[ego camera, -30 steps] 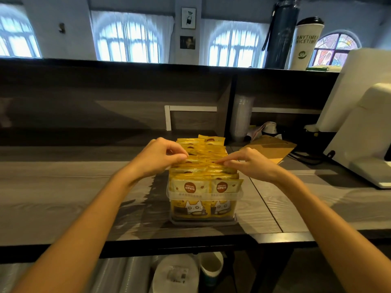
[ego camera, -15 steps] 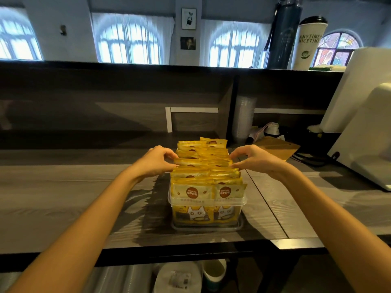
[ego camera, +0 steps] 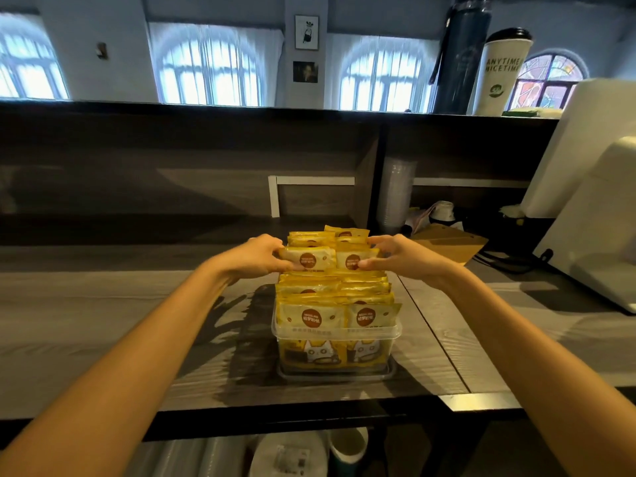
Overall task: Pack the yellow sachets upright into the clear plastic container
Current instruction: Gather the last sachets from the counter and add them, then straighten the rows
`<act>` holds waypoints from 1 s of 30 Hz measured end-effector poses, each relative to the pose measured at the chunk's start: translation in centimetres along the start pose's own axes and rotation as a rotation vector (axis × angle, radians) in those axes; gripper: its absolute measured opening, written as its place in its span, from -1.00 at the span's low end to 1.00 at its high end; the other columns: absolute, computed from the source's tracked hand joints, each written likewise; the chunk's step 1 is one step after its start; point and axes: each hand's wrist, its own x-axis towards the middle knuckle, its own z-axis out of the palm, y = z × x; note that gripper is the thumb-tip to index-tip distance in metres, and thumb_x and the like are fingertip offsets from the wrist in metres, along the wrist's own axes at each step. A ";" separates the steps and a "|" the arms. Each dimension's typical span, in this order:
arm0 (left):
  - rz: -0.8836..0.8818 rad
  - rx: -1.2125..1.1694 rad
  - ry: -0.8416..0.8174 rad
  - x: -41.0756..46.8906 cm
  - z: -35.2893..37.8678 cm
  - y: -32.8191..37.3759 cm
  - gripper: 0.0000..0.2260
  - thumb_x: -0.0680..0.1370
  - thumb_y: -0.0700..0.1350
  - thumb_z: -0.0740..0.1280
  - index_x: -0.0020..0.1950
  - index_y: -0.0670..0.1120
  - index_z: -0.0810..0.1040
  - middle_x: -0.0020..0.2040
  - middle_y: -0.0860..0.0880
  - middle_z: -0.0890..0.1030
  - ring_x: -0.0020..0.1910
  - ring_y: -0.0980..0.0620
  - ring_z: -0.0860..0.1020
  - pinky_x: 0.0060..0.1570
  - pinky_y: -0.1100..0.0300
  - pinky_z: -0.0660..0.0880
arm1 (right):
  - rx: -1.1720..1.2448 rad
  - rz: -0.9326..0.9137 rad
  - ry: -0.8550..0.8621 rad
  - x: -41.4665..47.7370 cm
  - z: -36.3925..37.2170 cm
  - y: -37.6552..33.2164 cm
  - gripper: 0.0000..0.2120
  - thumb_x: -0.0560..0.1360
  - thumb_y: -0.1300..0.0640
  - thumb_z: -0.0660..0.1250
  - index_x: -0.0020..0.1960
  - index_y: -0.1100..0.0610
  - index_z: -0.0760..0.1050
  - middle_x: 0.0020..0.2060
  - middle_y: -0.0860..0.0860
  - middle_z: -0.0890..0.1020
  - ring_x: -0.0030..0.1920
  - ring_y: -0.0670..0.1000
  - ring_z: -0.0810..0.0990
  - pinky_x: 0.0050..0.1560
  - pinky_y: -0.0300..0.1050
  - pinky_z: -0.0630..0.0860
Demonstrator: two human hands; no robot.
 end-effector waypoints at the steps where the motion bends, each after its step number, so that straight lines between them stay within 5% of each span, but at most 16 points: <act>1: 0.001 0.000 -0.015 0.0 0.0 -0.1 -0.76 0.52 -0.09 0.33 0.12 -0.18 0.59 0.10 0.01 0.47 -0.09 0.22 0.42 -0.20 0.44 0.31 | -0.057 -0.037 -0.016 0.0 0.0 0.1 -0.69 0.53 0.19 0.27 0.24 0.27 0.49 0.24 -0.04 0.46 0.13 -0.08 0.47 -0.09 -0.41 0.47; 4: -0.021 0.003 -0.062 -0.4 0.5 -0.3 -0.77 0.51 -0.12 0.34 0.09 -0.22 0.60 0.07 -0.06 0.58 0.06 0.06 0.50 -0.16 0.37 0.39 | -0.168 -0.070 -0.067 -0.3 0.4 0.6 -0.69 0.54 0.25 0.24 0.27 0.23 0.48 0.39 0.01 0.38 0.34 0.02 0.40 0.19 -0.28 0.33; 7: -0.029 -0.004 -0.095 -0.7 -0.1 -0.1 -0.79 0.50 -0.11 0.35 0.10 -0.13 0.59 0.09 -0.01 0.58 0.12 0.06 0.49 0.04 0.23 0.40 | -0.127 0.024 -0.085 -0.2 0.3 1.2 -0.72 0.52 0.18 0.29 0.22 0.17 0.54 0.31 0.01 0.48 0.31 0.03 0.43 0.29 -0.09 0.34; 11: 0.013 -0.166 0.035 -1.5 -1.8 0.5 -0.79 0.51 0.03 0.30 0.11 0.02 0.57 0.06 0.12 0.55 0.07 0.17 0.47 0.10 0.14 0.36 | 0.164 0.077 -0.002 -1.0 -0.8 1.0 -0.73 0.51 0.08 0.28 0.17 0.13 0.55 0.05 -0.08 0.56 -0.01 -0.20 0.51 0.11 -0.21 0.36; 16: 0.195 -0.098 0.208 -1.1 0.6 1.7 -0.79 0.53 -0.12 0.30 0.15 -0.05 0.58 0.17 0.09 0.50 0.21 0.16 0.37 0.16 0.17 0.31 | 0.257 -0.033 0.163 -0.9 0.1 0.5 -0.71 0.53 0.19 0.26 0.22 0.23 0.52 0.02 -0.07 0.54 0.01 -0.16 0.54 -0.19 -0.48 0.51; 21: 0.165 -0.151 0.159 -0.5 1.9 1.8 -0.80 0.50 -0.17 0.35 0.12 -0.13 0.60 0.25 -0.02 0.48 0.14 0.17 0.35 0.01 0.34 0.35 | 0.249 0.014 0.132 -0.4 0.8 0.0 -0.73 0.50 0.20 0.30 0.18 0.25 0.56 0.27 0.07 0.51 0.32 -0.05 0.36 0.19 -0.24 0.32; 26: 0.162 -0.158 0.127 -0.7 1.2 1.5 -0.76 0.49 -0.09 0.36 0.14 -0.06 0.57 0.16 0.07 0.47 0.18 0.13 0.38 0.14 0.17 0.36 | 0.233 -0.004 0.142 -0.4 0.5 -0.1 -0.71 0.49 0.19 0.33 0.20 0.20 0.54 0.11 -0.01 0.53 0.10 -0.12 0.46 -0.07 -0.35 0.45; 30: 0.101 -0.289 0.377 -0.4 0.9 0.0 -0.79 0.55 -0.11 0.27 0.18 -0.08 0.52 0.05 0.03 0.52 0.05 0.11 0.48 -0.12 0.30 0.41 | 0.427 0.082 0.372 -0.2 0.3 1.6 -0.71 0.52 0.24 0.28 0.24 0.19 0.47 0.09 0.11 0.58 0.14 0.07 0.56 0.11 -0.12 0.50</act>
